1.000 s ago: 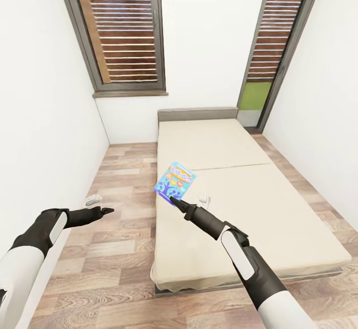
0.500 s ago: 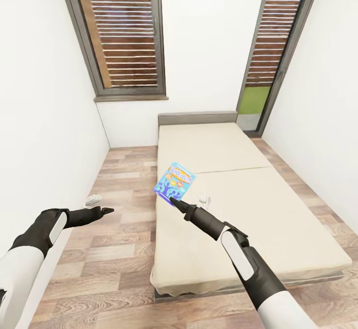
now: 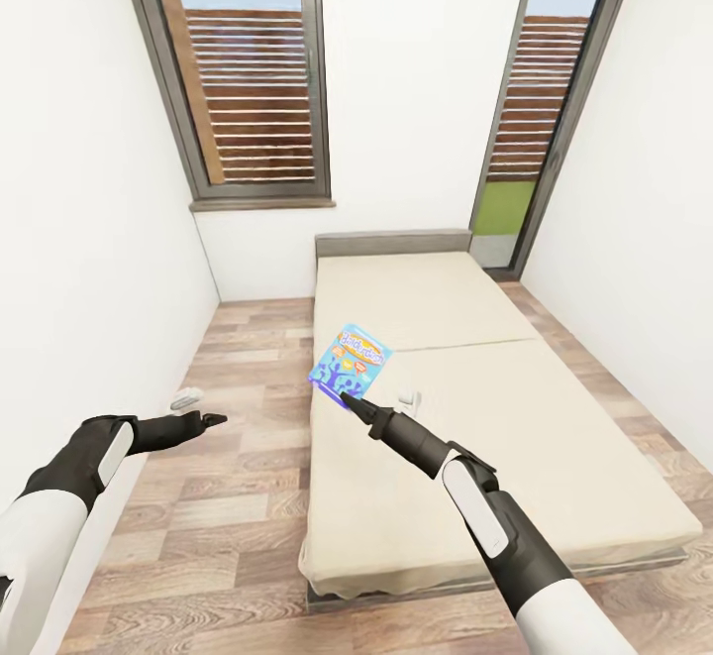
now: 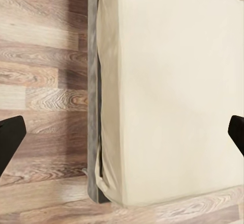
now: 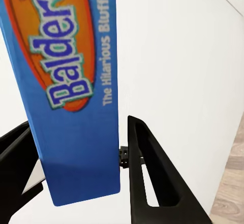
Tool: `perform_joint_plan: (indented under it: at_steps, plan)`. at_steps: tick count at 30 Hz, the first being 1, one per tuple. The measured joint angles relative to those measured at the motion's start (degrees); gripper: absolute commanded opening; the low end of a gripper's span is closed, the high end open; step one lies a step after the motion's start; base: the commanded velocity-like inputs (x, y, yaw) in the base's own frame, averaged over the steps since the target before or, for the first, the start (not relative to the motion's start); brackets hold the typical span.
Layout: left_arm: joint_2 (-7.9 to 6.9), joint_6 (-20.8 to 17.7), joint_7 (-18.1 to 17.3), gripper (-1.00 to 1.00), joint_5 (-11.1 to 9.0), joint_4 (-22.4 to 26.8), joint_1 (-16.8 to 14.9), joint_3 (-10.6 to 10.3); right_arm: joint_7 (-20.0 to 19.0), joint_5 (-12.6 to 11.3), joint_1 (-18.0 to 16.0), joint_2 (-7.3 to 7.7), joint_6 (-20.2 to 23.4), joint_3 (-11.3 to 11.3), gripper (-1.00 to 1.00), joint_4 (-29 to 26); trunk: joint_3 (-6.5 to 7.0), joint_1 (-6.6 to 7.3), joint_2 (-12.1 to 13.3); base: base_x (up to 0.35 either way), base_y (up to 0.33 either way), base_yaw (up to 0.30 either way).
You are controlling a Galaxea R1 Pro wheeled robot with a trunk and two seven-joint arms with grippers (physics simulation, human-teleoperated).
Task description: Put all the toys in the child's room - the three board games (two on the bed and one on the table), the two jigsaw puzzles on the table, and the tennis ball on the table - inside the toy box on the table in the child's room.
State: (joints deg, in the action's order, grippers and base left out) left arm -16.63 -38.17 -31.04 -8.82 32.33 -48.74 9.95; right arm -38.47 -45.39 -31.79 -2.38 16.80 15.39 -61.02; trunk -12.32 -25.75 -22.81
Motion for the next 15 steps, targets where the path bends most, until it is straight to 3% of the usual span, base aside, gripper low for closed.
perform_joint_plan:
  at_steps: [15]
  plan:
    - [0.01,0.03,-0.12,1.0,0.0,0.0,-0.02,0.02,-0.01,0.0,0.02,0.08,-1.91,0.02,-1.0,-0.06,1.43,0.0,0.0,0.0,0.0,0.0]
